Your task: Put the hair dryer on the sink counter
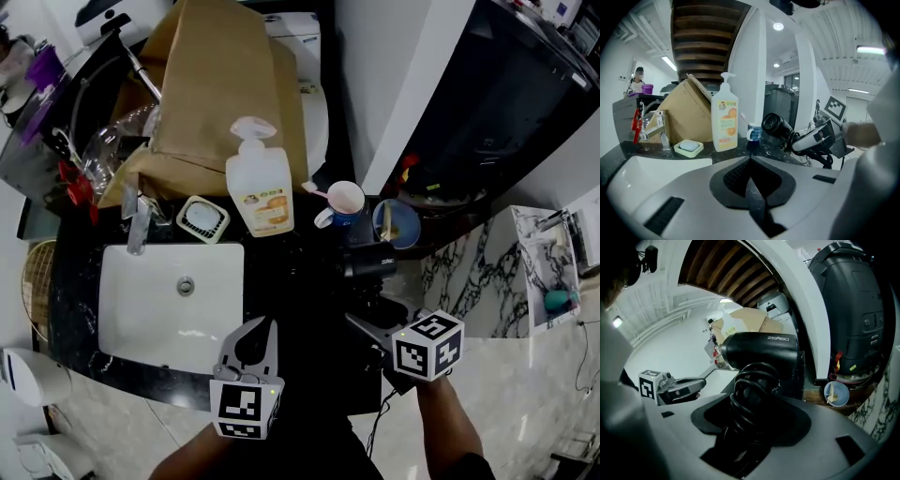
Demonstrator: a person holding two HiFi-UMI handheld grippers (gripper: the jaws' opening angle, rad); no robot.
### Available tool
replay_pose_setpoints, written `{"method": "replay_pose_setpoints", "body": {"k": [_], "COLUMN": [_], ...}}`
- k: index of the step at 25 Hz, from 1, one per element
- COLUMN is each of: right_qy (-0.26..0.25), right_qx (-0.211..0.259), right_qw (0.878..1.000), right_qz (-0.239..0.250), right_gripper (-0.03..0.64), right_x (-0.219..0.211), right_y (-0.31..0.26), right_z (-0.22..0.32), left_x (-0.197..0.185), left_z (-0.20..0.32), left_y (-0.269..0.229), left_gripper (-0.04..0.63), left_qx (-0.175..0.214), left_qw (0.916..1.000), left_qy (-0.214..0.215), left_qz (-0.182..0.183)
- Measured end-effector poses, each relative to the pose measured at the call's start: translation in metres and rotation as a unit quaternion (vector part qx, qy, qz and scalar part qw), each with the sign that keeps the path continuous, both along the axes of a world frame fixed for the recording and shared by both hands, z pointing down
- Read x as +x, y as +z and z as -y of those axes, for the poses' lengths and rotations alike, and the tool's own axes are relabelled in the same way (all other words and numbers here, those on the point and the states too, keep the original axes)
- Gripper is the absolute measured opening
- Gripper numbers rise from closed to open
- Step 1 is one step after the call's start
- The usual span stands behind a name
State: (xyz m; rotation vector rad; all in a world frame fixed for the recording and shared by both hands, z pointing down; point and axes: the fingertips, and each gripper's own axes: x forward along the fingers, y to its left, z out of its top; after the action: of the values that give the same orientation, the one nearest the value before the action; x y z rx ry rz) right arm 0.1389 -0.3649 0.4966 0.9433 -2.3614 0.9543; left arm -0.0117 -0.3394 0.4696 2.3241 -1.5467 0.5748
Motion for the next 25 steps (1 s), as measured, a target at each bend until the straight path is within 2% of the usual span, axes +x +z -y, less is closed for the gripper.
{"method": "replay_pose_setpoints", "body": {"k": [6, 16, 25], "right_qy": [-0.01, -0.006, -0.002], "right_qx": [-0.011, -0.056, -0.07], "right_qw": [0.999, 0.996, 0.992], "right_qz": [-0.035, -0.075, -0.108], "right_gripper": [0.265, 0.265, 0.267], "right_x": [0.001, -0.007, -0.015], "right_y": [0.011, 0.029, 0.038], "right_z": [0.012, 0.022, 0.026], "left_x": [0.001, 0.003, -0.003], "left_z": [0.01, 0.021, 0.019], "left_y": [0.007, 0.013, 0.018], "left_gripper": [0.008, 0.008, 0.008], "left_qx": [-0.008, -0.005, -0.014], "left_qw": [1.0, 0.9999, 0.9997], "left_qy": [-0.002, -0.01, -0.015], "left_qz": [0.002, -0.007, -0.01]}}
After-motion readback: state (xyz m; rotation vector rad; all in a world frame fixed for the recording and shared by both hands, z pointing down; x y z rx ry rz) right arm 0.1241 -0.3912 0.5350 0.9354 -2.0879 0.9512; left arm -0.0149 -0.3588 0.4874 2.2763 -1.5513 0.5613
